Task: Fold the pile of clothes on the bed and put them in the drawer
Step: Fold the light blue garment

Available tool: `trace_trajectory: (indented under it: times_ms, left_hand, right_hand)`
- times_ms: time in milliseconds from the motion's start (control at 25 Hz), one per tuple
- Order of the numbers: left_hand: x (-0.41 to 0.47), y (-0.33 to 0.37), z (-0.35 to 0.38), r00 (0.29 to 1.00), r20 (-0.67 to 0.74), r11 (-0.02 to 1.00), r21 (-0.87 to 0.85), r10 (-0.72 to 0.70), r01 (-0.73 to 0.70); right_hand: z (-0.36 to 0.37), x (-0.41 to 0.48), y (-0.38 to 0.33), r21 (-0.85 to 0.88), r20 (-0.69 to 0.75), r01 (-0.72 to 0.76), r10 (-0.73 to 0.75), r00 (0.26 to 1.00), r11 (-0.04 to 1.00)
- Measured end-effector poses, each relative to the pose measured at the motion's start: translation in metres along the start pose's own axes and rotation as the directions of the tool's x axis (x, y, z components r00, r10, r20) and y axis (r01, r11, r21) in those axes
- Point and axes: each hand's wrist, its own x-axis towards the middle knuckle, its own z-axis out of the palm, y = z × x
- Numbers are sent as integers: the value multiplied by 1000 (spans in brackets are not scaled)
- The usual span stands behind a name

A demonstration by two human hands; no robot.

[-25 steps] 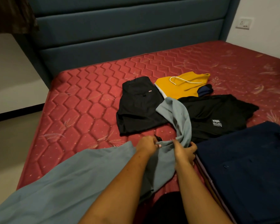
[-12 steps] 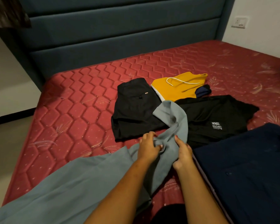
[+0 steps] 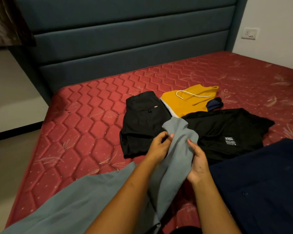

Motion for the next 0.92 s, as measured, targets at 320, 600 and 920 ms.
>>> trace_trajectory:
  times_ms: [320, 600, 920]
  left_hand:
    - [2, 54, -31, 926, -260, 906, 393, 273, -157]
    - [-6, 94, 0, 987, -56, 607, 793, 151, -48]
    - [-16, 54, 31, 995, 95, 666, 741, 25, -88]
  right_hand:
    - [22, 8, -84, 78, 30, 474, -477, 878, 877]
    - [-3, -26, -94, 81, 42, 217, -221, 974, 973]
    - [5, -17, -171, -16, -68, 279, -280, 958, 960]
